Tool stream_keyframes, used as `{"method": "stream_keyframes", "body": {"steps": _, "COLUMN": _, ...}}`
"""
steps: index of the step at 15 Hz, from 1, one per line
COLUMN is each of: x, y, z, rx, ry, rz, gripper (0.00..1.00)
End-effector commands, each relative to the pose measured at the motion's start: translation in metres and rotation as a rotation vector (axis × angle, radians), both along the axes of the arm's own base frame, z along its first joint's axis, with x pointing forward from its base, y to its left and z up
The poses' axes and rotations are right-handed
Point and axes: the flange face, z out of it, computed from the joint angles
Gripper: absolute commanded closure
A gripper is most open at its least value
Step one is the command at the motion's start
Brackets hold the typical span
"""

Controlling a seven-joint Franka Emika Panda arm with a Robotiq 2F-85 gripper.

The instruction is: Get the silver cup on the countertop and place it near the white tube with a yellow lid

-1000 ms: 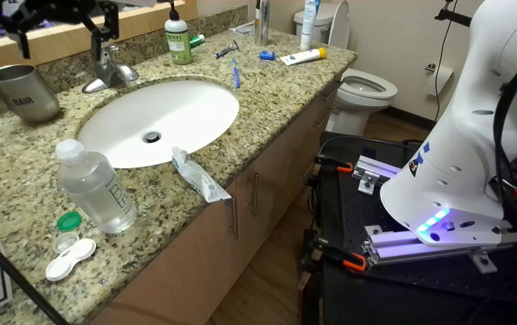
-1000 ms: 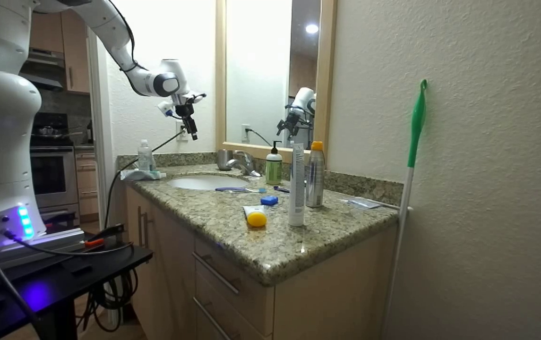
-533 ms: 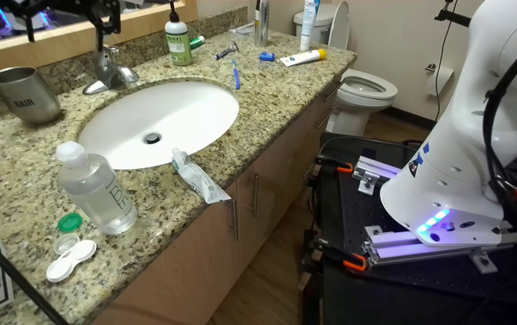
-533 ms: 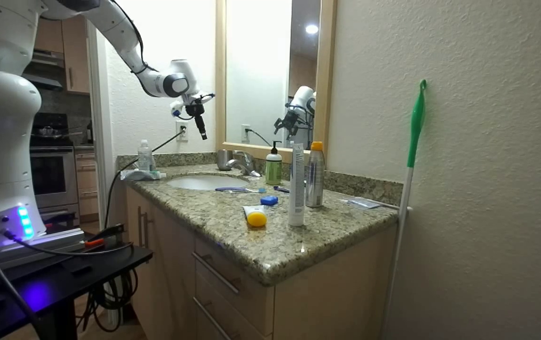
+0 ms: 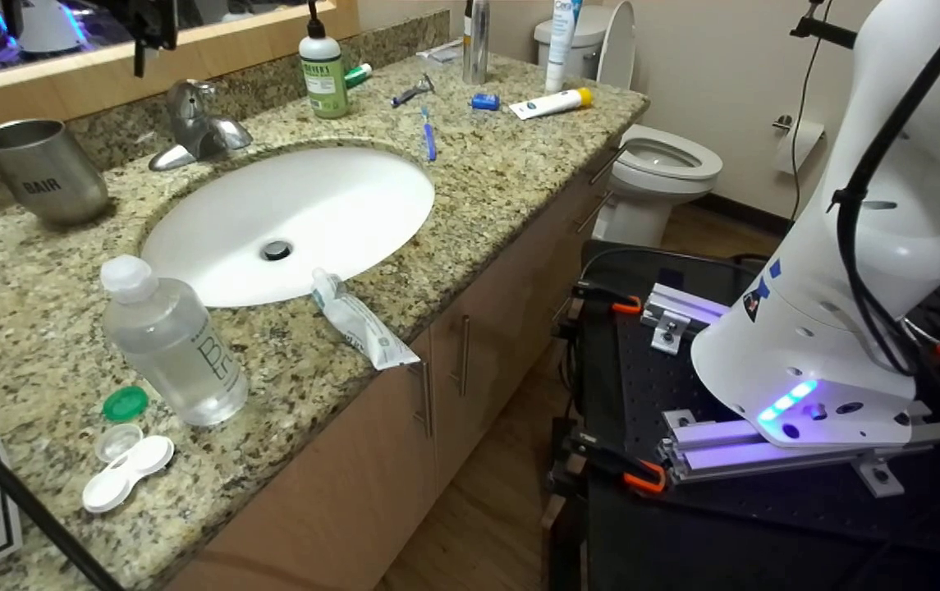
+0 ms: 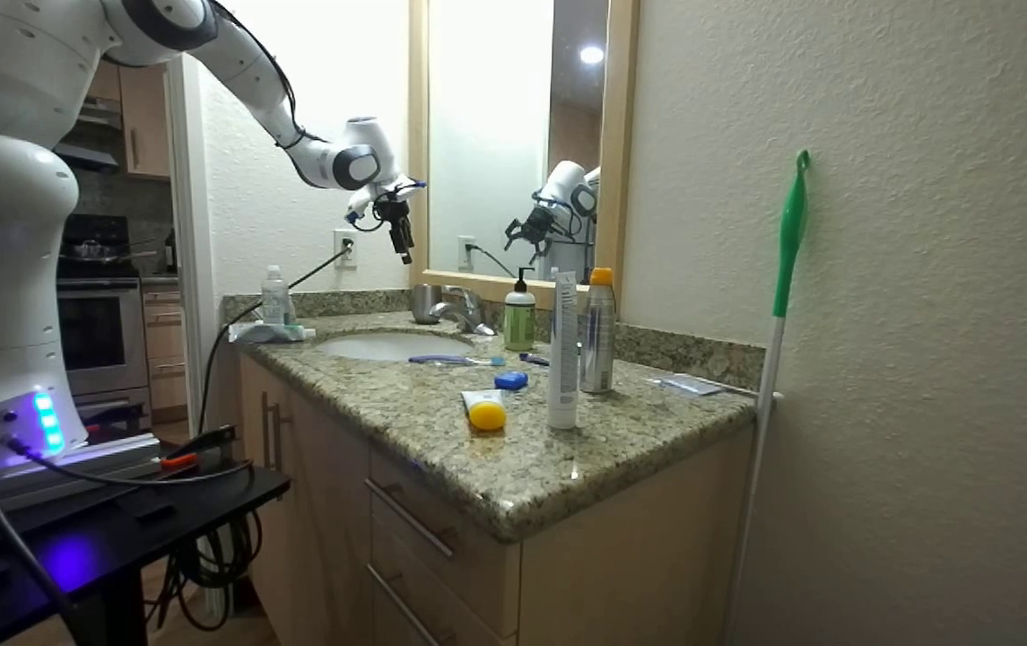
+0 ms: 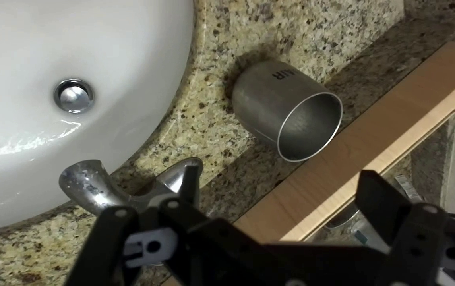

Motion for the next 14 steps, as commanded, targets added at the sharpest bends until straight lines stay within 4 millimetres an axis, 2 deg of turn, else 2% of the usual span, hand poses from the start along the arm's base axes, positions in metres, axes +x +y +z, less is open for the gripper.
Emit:
{"method": "stream_keyframes", "body": {"steps": 1, "x": 0.009, "y": -0.011, "z": -0.008, "rx": 0.011, "ry": 0.025, "rz": -0.071, "gripper": 0.00}}
{"method": "stream_keyframes", "body": {"steps": 3, "x": 0.028, "y": -0.026, "z": -0.022, "rx": 0.076, "ry": 0.067, "rz": -0.193, "gripper": 0.00}}
{"method": "stream_keyframes", "body": {"steps": 5, "x": 0.041, "y": -0.029, "z": -0.027, "rx": 0.143, "ry": 0.096, "rz": -0.291, "gripper": 0.00}}
{"method": "stream_keyframes", "body": {"steps": 9, "x": 0.071, "y": -0.002, "z": -0.035, "rx": 0.280, "ry": 0.158, "rz": -0.323, "gripper": 0.00}}
{"method": "stream_keyframes", "body": {"steps": 10, "x": 0.077, "y": 0.006, "z": -0.035, "rx": 0.270, "ry": 0.148, "rz": -0.338, "gripper": 0.00}}
{"method": "stream_keyframes", "body": {"steps": 11, "x": 0.060, "y": -0.002, "z": -0.034, "rx": 0.236, "ry": 0.140, "rz": -0.317, "gripper": 0.00}}
{"method": "stream_keyframes", "body": {"steps": 14, "x": 0.073, "y": 0.010, "z": -0.035, "rx": 0.254, "ry": 0.137, "rz": -0.328, "gripper": 0.00}}
